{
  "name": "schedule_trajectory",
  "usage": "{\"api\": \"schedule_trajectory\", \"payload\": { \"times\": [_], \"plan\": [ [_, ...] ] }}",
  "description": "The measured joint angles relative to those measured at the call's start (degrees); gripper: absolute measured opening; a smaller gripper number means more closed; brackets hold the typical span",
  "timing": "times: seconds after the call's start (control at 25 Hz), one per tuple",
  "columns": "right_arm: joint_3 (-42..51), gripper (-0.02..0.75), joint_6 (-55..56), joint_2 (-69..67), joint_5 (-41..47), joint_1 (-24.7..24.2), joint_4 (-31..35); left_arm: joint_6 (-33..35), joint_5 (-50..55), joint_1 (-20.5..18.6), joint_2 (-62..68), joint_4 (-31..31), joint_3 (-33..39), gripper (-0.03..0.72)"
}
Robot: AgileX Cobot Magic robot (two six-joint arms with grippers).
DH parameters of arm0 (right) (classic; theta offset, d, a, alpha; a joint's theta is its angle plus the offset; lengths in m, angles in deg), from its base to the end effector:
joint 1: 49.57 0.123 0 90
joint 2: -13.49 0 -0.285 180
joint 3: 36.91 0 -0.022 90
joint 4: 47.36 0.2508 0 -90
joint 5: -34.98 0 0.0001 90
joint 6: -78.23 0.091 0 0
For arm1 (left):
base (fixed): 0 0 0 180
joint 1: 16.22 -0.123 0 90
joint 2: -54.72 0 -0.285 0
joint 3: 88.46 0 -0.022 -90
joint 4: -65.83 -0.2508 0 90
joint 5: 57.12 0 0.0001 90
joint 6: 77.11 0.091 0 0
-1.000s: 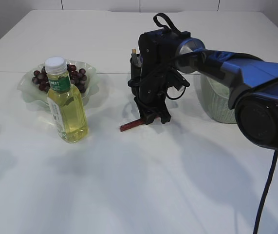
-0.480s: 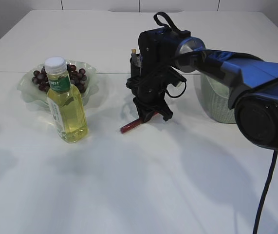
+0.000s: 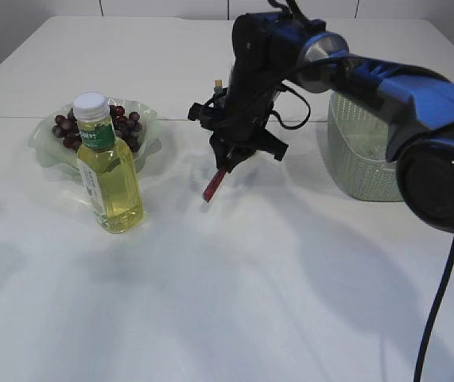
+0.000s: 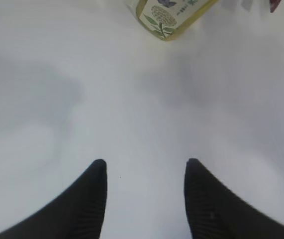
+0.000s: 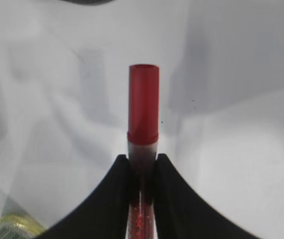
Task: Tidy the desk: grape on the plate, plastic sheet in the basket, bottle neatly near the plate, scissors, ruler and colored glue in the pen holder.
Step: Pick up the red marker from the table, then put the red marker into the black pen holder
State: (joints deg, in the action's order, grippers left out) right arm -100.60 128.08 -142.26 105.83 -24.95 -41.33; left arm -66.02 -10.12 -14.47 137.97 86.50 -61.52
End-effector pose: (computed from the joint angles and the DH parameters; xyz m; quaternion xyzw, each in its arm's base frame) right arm 0.4853 0.2323 0.1665 0.2251 0.9616 0.1309 0.0869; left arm 0.2453 -0.0310 0.2602 0.0144 0.9688 -0.1365 0.2063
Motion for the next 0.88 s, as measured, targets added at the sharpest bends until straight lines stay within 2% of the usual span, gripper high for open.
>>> {"api": "schedule_trajectory", "payload": {
  "times": [0.16, 0.48, 0.56, 0.68, 0.88],
  "plan": [
    [0.0, 0.139, -9.1, 3.3, 0.1, -1.9, -0.1, 0.0, -0.1, 0.0, 0.0, -0.4, 0.0, 0.372],
    [0.0, 0.141, -16.7, 9.6, 0.4, -7.6, 0.6, 0.0, 0.6, 0.0, 0.2, -0.5, 0.0, 0.372],
    [-0.1, 0.141, -20.6, 10.3, 0.4, -9.5, 4.7, 0.0, 1.4, 0.0, 0.2, -0.6, 0.0, 0.372],
    [-0.1, 0.141, -27.7, 10.7, 0.4, -12.1, 14.7, 0.0, 1.7, 0.0, 0.2, -0.6, 0.0, 0.372],
    [-0.1, 0.141, -42.7, 10.7, -1.4, -13.6, 24.4, 0.0, 1.7, 0.0, 0.2, -0.6, 0.0, 0.372]
  ]
}}
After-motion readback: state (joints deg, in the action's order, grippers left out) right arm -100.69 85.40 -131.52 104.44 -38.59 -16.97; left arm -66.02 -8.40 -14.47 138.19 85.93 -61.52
